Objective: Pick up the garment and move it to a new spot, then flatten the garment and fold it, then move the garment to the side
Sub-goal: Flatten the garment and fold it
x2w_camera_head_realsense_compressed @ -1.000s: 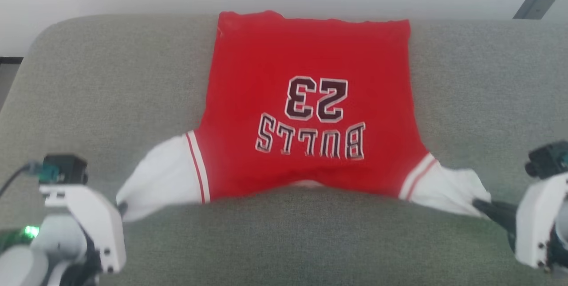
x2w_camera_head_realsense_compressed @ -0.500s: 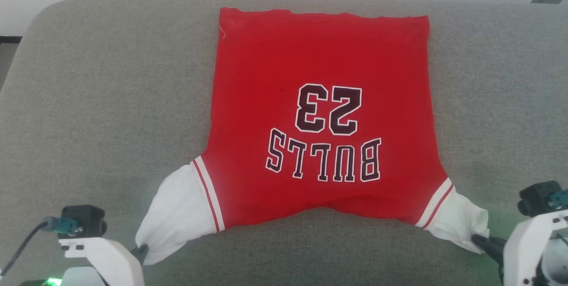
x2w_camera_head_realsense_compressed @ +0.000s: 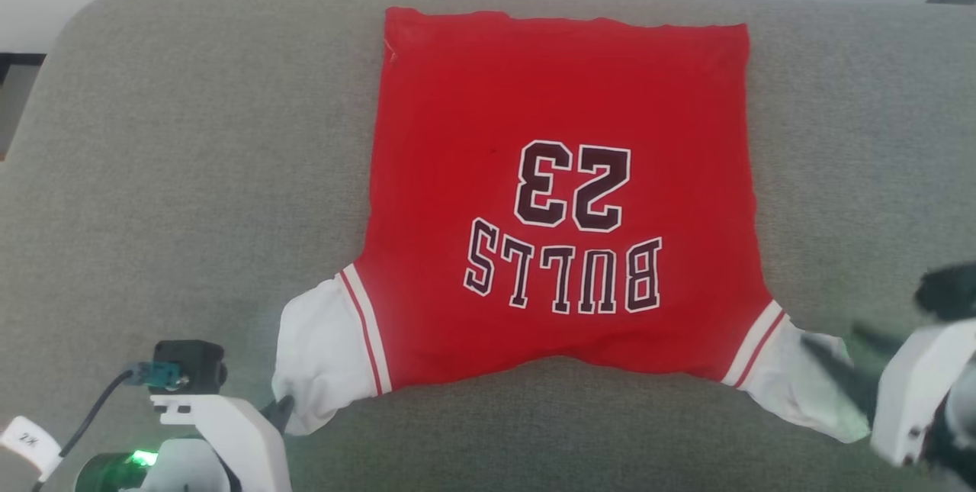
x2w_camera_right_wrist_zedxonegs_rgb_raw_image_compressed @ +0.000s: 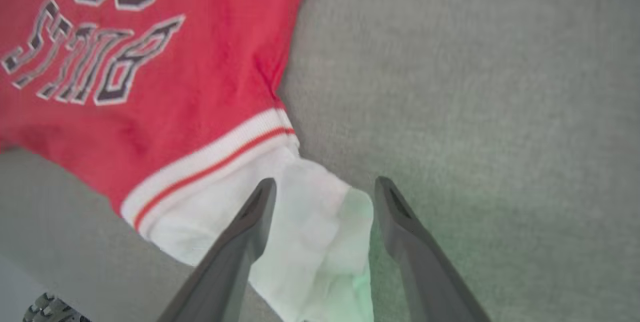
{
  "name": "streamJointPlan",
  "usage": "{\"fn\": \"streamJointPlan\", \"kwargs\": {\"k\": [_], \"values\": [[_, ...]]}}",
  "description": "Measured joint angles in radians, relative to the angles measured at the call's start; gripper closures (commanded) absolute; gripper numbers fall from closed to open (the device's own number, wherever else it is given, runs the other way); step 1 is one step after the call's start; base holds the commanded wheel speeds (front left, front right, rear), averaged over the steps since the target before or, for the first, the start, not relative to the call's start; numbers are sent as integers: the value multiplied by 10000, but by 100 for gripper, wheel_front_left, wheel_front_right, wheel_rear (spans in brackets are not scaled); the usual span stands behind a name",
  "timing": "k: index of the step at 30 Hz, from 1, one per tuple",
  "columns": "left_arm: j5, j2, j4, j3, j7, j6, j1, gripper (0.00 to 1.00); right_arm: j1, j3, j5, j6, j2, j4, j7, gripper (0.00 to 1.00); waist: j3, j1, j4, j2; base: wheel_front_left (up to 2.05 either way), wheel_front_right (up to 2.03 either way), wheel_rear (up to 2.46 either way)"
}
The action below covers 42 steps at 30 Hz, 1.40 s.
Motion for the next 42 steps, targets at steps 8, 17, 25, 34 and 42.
{"fn": "streamJointPlan", "kwargs": {"k": [8, 17, 25, 34, 42], "values": [[176, -320, -17, -307, -4, -201, -535, 100, -1987, -717, -694, -4, 351, -993, -173, 0, 379, 0, 311, 0, 0, 0, 0], [339, -869, 163, -671, -44, -514, -1383, 100, -5807, -178, -1622, -4, 424, 2558, -1375, 0, 1011, 0, 1009, 0, 0, 0, 0], [414, -1243, 441, -913, -121, -821, -1917, 100, -8518, -109, -2514, -2, 17, 6688, -1475, 0, 1515, 0, 1790, 0, 0, 0, 0], [397, -1569, 777, -1099, -221, -1160, -2254, 100, -10229, -861, -3256, -4, 67, 9833, -629, 0, 1951, 0, 2440, 0, 0, 0, 0], [337, -1747, 1141, -1149, -314, -1388, -2502, 100, -11322, -1237, -4552, 6, 61, 11457, 322, 100, 2144, 0, 2648, 0, 0, 0, 0]]}}
